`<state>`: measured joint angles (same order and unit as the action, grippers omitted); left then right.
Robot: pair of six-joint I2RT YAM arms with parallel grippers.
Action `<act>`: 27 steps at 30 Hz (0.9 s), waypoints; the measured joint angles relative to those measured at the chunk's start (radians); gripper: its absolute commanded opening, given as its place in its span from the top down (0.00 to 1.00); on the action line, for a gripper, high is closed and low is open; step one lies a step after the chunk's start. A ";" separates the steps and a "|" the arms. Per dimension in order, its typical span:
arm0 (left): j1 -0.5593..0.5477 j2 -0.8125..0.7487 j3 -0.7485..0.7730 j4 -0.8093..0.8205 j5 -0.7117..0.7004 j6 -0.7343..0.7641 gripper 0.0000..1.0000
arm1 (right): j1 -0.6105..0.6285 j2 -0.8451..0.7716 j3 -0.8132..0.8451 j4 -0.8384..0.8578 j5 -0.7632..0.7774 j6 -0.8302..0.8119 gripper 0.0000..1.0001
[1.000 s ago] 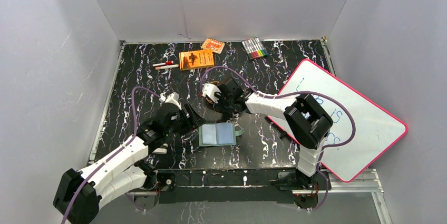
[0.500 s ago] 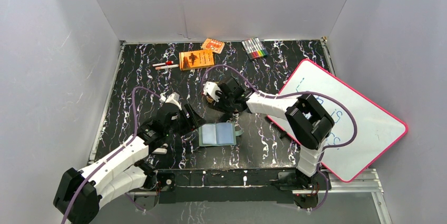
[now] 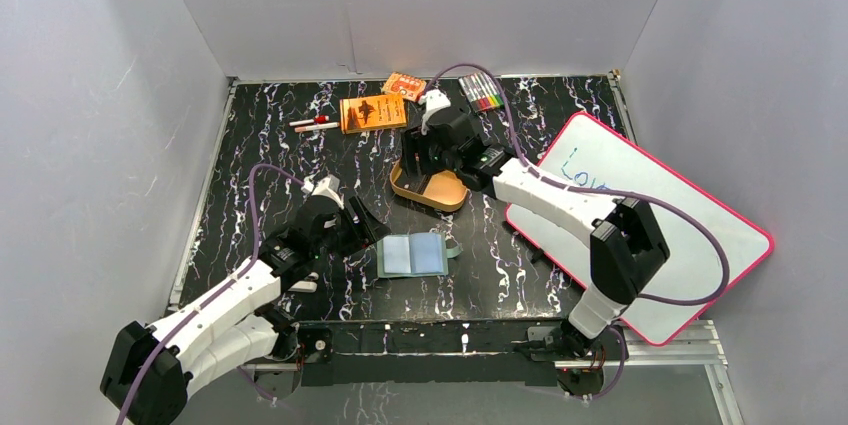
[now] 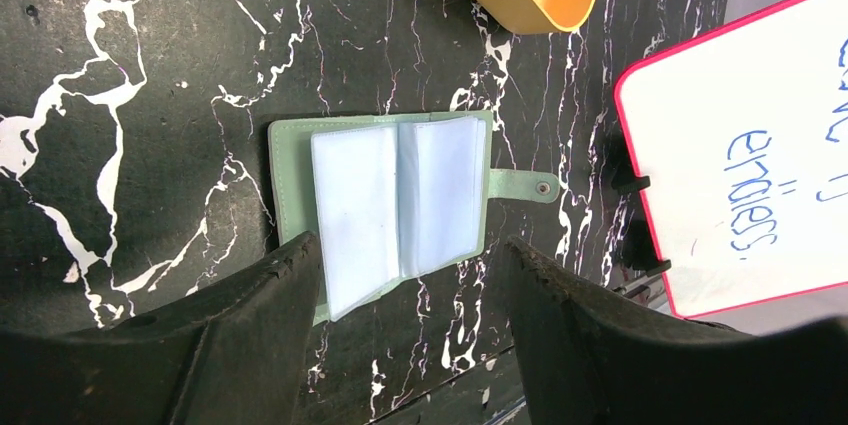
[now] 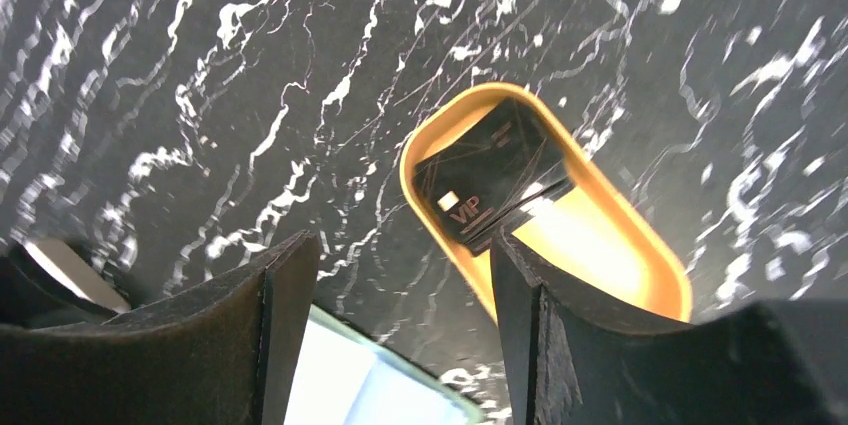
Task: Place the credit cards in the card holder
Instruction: Move the storage box to the center of the board.
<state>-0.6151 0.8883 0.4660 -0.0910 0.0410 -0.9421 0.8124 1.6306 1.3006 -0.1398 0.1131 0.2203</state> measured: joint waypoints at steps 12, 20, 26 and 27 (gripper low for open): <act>0.000 0.024 0.010 0.000 0.026 0.034 0.37 | -0.077 0.148 -0.063 -0.024 0.030 0.620 0.31; 0.000 0.049 0.009 0.005 0.028 0.033 0.37 | -0.113 0.249 -0.046 -0.022 0.009 0.693 0.31; 0.000 0.072 0.009 0.008 0.032 0.034 0.37 | -0.113 0.304 -0.025 -0.023 0.000 0.708 0.34; 0.000 0.072 0.009 0.009 0.032 0.034 0.37 | -0.113 0.305 -0.024 -0.023 -0.001 0.713 0.36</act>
<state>-0.6151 0.9607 0.4747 -0.0822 0.0734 -0.9085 0.6994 1.9354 1.2762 -0.1623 0.1123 0.9337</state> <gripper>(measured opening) 0.629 0.673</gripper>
